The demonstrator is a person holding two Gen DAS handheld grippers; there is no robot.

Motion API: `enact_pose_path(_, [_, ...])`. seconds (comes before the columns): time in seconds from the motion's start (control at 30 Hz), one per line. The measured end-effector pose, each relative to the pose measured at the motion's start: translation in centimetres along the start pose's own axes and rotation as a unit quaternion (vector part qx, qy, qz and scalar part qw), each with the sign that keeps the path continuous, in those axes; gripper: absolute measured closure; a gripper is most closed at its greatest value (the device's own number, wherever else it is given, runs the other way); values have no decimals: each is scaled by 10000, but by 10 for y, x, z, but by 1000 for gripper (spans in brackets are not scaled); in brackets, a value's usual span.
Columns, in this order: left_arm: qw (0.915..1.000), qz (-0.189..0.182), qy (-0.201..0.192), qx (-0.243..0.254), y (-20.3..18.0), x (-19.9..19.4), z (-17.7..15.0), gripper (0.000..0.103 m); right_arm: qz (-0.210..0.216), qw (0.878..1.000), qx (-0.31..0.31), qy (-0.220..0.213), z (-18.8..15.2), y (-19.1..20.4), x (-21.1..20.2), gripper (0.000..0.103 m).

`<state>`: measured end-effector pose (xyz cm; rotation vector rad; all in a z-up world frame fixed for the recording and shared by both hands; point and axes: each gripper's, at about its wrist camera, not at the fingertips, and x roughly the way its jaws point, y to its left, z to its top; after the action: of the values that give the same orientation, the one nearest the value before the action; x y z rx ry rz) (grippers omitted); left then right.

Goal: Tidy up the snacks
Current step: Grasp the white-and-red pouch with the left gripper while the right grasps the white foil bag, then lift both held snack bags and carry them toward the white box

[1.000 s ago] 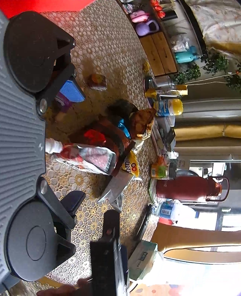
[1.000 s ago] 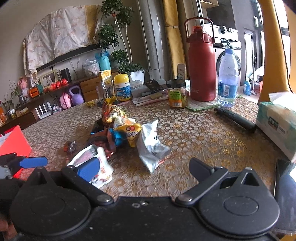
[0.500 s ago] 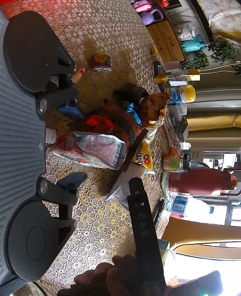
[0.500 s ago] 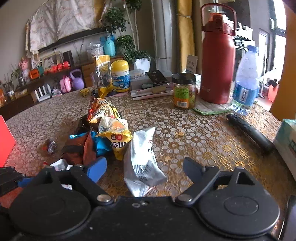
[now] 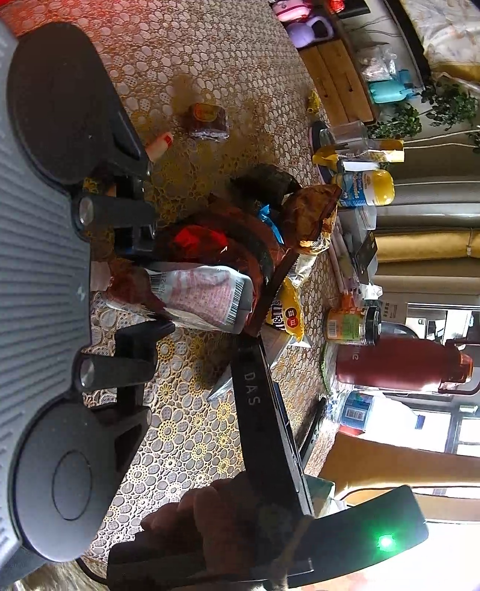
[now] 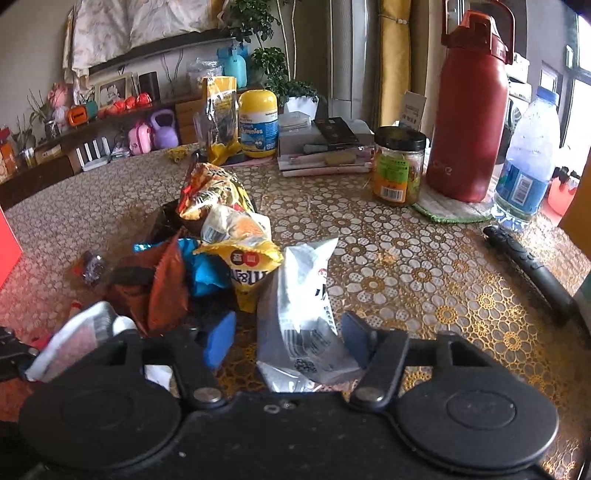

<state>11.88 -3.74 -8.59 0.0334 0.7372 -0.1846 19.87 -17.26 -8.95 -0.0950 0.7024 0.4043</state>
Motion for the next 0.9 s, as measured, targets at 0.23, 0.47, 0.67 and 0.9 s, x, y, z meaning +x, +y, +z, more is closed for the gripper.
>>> enact_pose_path(0.23, [10000, 41, -48, 18, -1, -2, -3, 74, 11, 10000, 23, 12, -3, -6, 4, 57])
enact_pose_path(0.47, [9999, 120, -91, -4, -2, -6, -6, 77, -150, 9997, -164, 73, -3, 1, 8, 59])
enact_pose_path(0.67, [9998, 138, -111, -129, 5, -19, -10, 78, -112, 9999, -24, -25, -9, 2, 0, 65])
enact_pose_path(0.9, [9990, 188, -339, -237, 11, -52, -12, 78, 17, 9992, 258, -310, -20, 1, -38, 70])
